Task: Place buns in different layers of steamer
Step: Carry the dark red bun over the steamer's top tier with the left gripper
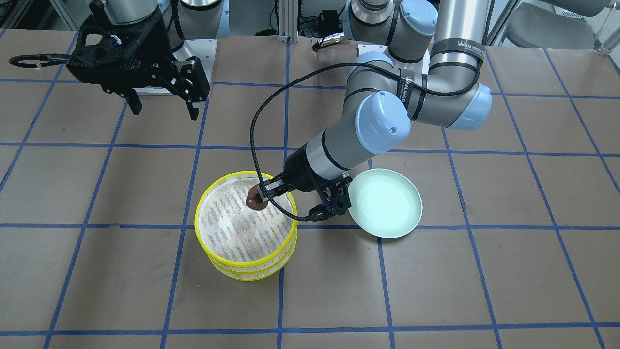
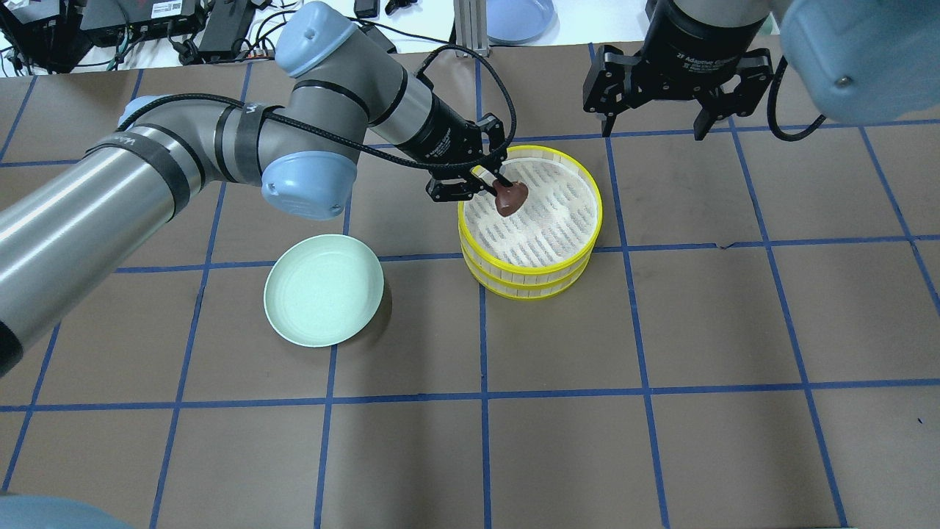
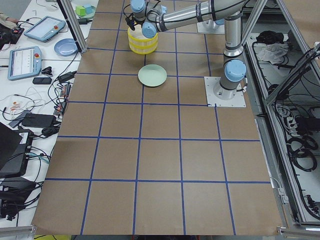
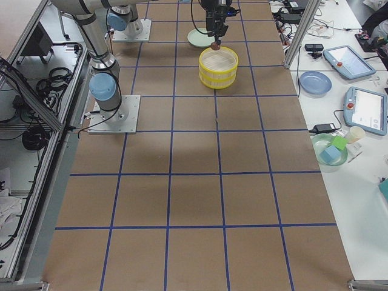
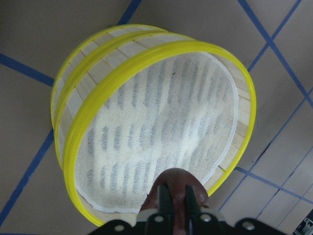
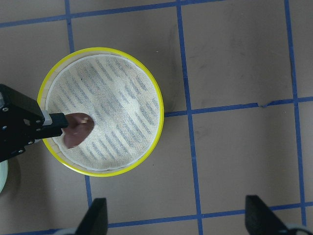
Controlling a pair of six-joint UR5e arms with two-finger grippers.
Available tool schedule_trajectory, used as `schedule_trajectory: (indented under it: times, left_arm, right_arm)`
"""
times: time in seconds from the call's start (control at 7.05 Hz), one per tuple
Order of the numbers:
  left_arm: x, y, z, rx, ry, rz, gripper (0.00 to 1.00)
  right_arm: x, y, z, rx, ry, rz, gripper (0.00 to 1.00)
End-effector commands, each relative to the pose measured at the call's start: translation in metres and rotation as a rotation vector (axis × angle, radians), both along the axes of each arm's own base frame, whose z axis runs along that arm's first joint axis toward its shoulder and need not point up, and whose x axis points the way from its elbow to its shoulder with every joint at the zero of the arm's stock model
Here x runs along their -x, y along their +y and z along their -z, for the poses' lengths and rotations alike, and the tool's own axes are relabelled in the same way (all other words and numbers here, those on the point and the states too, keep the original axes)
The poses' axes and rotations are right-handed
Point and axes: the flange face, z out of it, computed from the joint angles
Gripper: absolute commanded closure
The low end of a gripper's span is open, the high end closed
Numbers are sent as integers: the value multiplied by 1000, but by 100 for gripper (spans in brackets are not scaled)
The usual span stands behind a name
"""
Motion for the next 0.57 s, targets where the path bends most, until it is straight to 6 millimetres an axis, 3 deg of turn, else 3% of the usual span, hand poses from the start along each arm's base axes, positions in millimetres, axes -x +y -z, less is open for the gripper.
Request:
schedule_trajectory:
  times: [0.0, 0.28, 0.43]
  left_arm:
    - [5, 0, 6, -30, 3, -33, 0]
    - [-3, -2, -10, 2, -20, -37, 0]
    - [-19, -7, -18, 85, -99, 4, 0]
  right_arm:
    - [-1, 1, 0, 0, -2, -2, 0]
    - [0, 0, 0, 0, -2, 0, 0]
    - [1, 0, 1, -3, -1, 1, 0]
